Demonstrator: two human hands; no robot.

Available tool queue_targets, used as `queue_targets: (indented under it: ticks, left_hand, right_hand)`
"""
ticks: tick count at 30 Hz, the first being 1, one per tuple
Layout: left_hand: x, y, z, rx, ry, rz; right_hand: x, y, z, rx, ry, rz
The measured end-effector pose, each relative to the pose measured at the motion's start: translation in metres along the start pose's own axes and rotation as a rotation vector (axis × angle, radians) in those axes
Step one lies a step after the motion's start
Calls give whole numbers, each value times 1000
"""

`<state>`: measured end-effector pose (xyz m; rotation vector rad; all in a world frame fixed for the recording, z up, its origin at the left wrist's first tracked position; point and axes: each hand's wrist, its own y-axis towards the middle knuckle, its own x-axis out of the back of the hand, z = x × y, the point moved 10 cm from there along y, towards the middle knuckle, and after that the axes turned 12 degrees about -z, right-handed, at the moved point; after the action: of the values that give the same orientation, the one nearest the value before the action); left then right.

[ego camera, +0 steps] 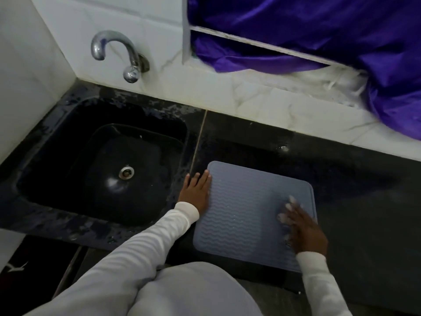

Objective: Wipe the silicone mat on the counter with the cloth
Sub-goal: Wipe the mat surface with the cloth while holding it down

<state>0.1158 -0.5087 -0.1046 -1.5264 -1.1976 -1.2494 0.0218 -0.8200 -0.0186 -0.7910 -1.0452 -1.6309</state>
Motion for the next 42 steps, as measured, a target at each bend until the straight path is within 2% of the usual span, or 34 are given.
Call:
queue_targets:
  ticks: [2,5,7,9,14,18,23,29,36,42]
  left_hand:
    - [2,1,0,17,-10,7]
    - [-5,0,-1,14,28,30]
    - [-9,-3,-1,-1,36,33]
    - [-9,-4,0,-24,57,23]
    - [-6,-2,-2,15,10,7]
    - [-7,0,1,27,-16,-26]
    - [-6,-1,-2,37,-1,-42]
    - [-5,-2,-3,61,-1,-58]
    - [-6,-3,-4,82,-18,-86]
    - [-6,-3,-5,94,-31,-95]
  right_hand:
    - [-23,7,54,133,84,23]
    - [-78,5,140,224,165,193]
    - [-113,-3,181,234,170,295]
    - [-130,-6,190,198,131,328]
    - [-127,-19,137,135,18,357]
    - [-116,-23,129,152,-41,353]
    - [-81,-24,85,118,-24,211]
    - [-45,-24,12,-21,-48,178]
    - [-9,-39,-84,-303,-46,132]
    - [15,-52,-112,-407,-72,55]
